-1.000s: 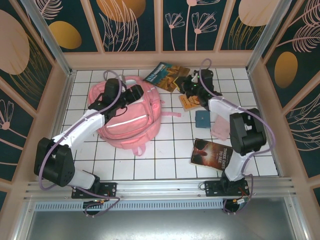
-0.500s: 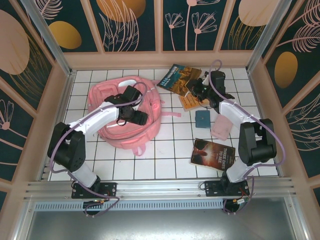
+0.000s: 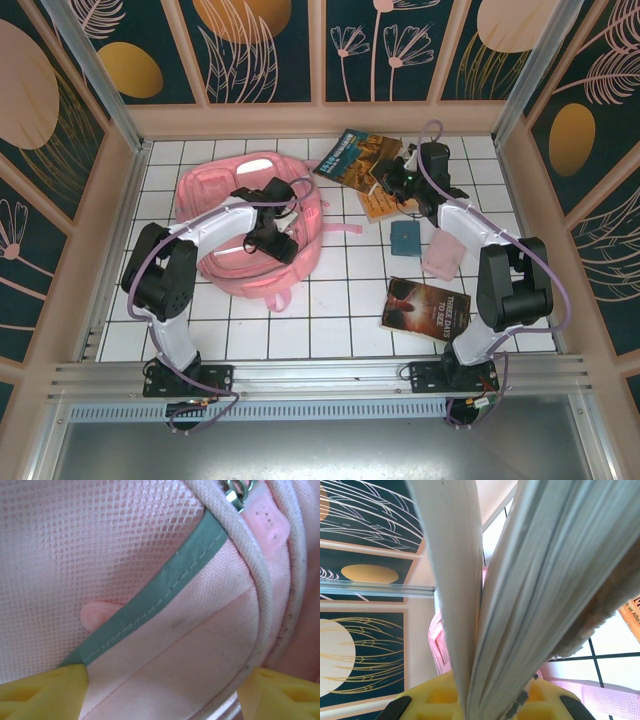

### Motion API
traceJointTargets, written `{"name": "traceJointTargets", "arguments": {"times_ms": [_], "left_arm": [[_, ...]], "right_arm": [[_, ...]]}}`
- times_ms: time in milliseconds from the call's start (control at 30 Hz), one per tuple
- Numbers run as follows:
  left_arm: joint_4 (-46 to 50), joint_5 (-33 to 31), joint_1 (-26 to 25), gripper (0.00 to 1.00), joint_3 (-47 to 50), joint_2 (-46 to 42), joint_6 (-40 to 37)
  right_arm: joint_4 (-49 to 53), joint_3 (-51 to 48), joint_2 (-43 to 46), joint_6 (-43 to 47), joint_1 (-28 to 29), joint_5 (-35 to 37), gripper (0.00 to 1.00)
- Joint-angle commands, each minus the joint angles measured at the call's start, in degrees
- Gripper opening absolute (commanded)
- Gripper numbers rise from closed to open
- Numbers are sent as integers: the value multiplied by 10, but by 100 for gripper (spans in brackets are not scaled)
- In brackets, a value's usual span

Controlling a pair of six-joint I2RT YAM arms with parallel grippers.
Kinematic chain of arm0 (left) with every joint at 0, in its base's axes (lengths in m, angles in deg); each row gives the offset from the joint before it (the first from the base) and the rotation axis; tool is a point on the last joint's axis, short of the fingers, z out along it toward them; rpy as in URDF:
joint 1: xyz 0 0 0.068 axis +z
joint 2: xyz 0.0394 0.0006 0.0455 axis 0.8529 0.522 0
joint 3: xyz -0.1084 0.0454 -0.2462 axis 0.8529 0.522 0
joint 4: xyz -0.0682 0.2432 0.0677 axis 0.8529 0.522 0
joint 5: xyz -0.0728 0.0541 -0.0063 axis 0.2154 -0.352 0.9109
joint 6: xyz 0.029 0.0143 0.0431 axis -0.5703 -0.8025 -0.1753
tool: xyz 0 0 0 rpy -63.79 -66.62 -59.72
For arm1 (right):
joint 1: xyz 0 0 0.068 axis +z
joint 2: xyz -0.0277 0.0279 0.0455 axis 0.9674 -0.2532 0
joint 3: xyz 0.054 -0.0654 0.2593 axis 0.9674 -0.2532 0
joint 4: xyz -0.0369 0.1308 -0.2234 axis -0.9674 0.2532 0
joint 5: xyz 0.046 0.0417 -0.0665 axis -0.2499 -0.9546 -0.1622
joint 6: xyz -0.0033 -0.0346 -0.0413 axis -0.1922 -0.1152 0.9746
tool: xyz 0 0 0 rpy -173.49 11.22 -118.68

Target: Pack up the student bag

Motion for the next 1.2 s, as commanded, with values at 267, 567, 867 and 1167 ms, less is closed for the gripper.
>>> {"name": "traceJointTargets", "arguments": {"times_ms": [267,567,867,1167], "left_arm": [[-11,17,-3,81,1,29,-62],[-74,-141,-4,64,6,11,-56],[-113,-170,-5,21,3,-44,-49],[-164,-249,-4,0,-2,-109,-34]], "right_arm": [[-34,2,2,4,5,-20,2],[-34,-3,2,1,7,-22,2],[-38,5,0,10,18,-31,2],[-35,-8,36,38,16,-8,2]]}}
